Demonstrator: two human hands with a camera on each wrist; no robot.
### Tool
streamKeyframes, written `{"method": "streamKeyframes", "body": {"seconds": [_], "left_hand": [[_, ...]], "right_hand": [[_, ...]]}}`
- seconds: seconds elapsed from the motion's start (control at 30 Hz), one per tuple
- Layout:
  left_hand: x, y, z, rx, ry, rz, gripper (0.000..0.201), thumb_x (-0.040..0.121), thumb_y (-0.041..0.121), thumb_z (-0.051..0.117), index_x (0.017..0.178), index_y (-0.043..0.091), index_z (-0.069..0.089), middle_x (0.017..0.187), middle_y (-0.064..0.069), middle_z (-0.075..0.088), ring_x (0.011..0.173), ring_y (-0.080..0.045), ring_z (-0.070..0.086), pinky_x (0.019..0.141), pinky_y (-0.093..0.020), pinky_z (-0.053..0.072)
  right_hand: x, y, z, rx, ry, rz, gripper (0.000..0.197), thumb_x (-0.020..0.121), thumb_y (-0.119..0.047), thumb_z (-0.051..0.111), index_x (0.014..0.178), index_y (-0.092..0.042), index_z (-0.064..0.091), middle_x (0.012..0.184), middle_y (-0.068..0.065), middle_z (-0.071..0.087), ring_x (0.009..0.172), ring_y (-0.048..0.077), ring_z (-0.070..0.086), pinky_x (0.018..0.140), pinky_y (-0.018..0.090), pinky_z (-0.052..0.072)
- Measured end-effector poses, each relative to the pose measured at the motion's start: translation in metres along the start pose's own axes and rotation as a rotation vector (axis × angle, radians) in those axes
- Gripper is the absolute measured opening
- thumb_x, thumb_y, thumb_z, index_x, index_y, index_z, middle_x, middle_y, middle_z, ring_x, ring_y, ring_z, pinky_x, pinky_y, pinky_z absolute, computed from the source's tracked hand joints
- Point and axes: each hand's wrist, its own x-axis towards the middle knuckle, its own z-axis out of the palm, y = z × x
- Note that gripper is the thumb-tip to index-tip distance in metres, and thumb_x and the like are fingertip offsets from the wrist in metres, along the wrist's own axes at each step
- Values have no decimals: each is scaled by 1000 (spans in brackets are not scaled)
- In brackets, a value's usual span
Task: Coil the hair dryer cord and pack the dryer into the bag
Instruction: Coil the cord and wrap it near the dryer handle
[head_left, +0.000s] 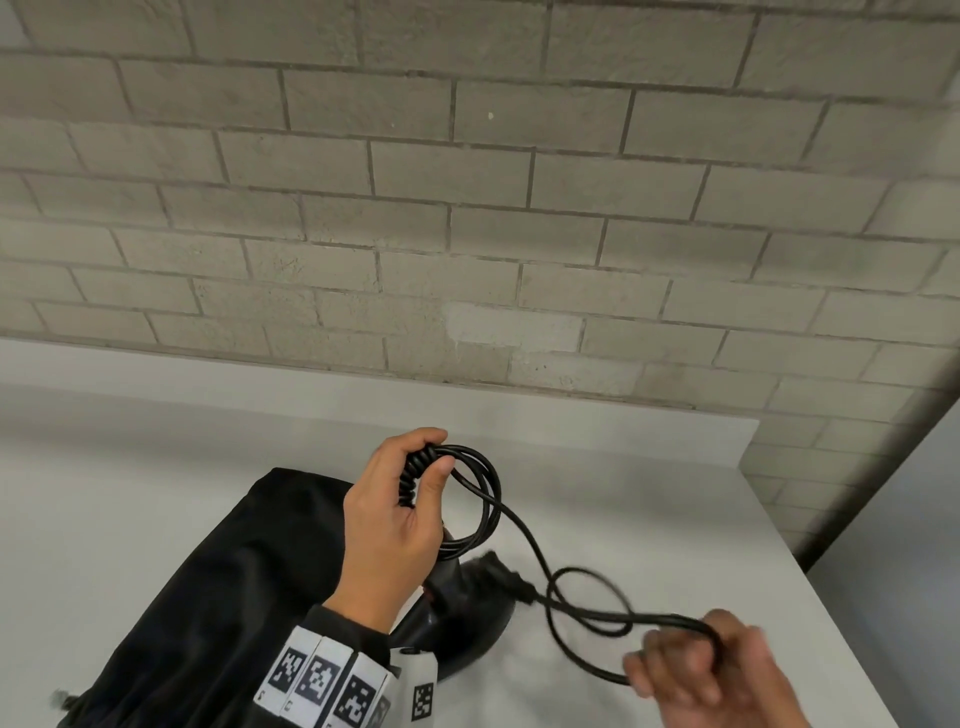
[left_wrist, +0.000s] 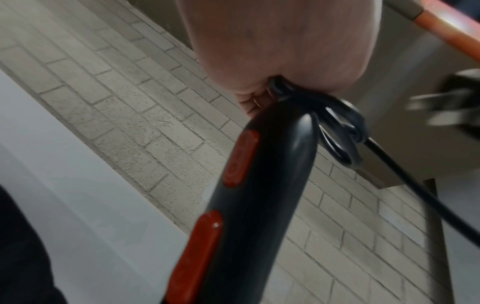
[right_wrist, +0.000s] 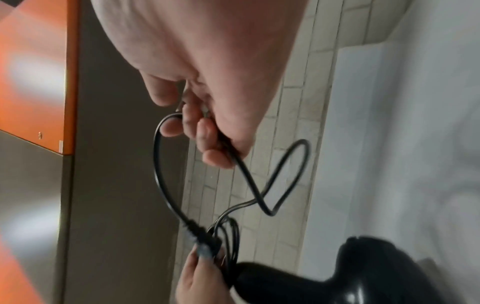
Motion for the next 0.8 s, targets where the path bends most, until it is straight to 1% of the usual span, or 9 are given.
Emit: {"method": "streamKeyframes", "body": {"seconds": [0.1, 0.2, 0.27, 0.37, 0.43, 0.53, 0.6, 0.67, 0.8], "left_hand": [[0, 0, 1, 1, 0, 8, 22, 92, 31, 56, 110, 21, 62, 102, 8, 67, 95, -5, 65, 83, -11, 47], [-1, 1, 1, -6, -14, 16, 22, 92, 31, 56, 111, 20, 62, 102, 7, 67, 95, -5, 65, 83, -11, 47], [-2, 2, 1, -10, -17, 29, 23, 92, 30, 56, 111, 18, 62, 102, 7, 67, 94, -5, 65, 82, -11, 48], [-4, 4, 3, -15, -34, 53, 22, 93, 28, 57, 111, 17, 62, 103, 8, 66, 94, -5, 65, 82, -12, 48], [-6, 5, 4, -21, -40, 62, 21, 93, 27, 57, 111, 18, 62, 103, 9, 66, 94, -5, 65, 82, -12, 49], [-8, 8, 5, -26, -53, 75, 21, 93, 26, 58, 112, 17, 63, 103, 9, 66, 93, -5, 65, 81, -13, 49], [-8, 10, 7, -17, -64, 86, 22, 93, 26, 58, 111, 15, 64, 102, 8, 67, 94, -5, 65, 81, -13, 49], [-9, 12, 7, -3, -75, 92, 23, 93, 26, 58, 110, 13, 65, 102, 8, 67, 94, -6, 65, 82, -14, 49], [-9, 14, 4, 8, -66, 99, 22, 93, 26, 57, 109, 14, 65, 102, 10, 66, 94, -3, 64, 81, -11, 47]], "right_hand": [[-11, 0, -12, -33, 32, 93, 34, 96, -16, 56, 71, 7, 57, 62, 12, 36, 63, 21, 47, 69, 38, 51], [-21, -2, -21, -652, 289, 188, 31, 72, -11, 76, 46, -3, 60, 45, 14, 46, 49, 20, 50, 52, 17, 46], [-22, 3, -20, -889, 106, 185, 32, 74, -12, 75, 44, -12, 63, 48, 12, 54, 50, 16, 51, 55, 15, 41], [-23, 23, -16, -1126, 1, 103, 17, 70, -14, 70, 62, -28, 71, 60, -3, 61, 57, 17, 56, 62, 17, 45], [-19, 33, -4, -1251, -4, -42, 34, 67, -14, 69, 90, -40, 67, 84, -12, 61, 72, 8, 58, 71, 10, 45], [-12, 40, 20, -1355, -63, -148, 60, 72, -26, 68, 122, -50, 46, 128, -24, 42, 118, 2, 46, 89, 4, 35], [-6, 41, 39, -1427, -219, -26, 71, 81, -45, 60, 136, -57, 18, 147, -29, 15, 136, -10, 19, 98, 5, 28], [0, 42, 49, -1430, -388, 138, 69, 91, -50, 50, 134, -63, -2, 143, -35, 18, 131, -19, 22, 99, 6, 27], [12, 30, 60, -1395, -378, -79, 28, 97, -43, 43, 120, -54, 30, 100, -25, 41, 100, 1, 50, 79, 6, 37]]}}
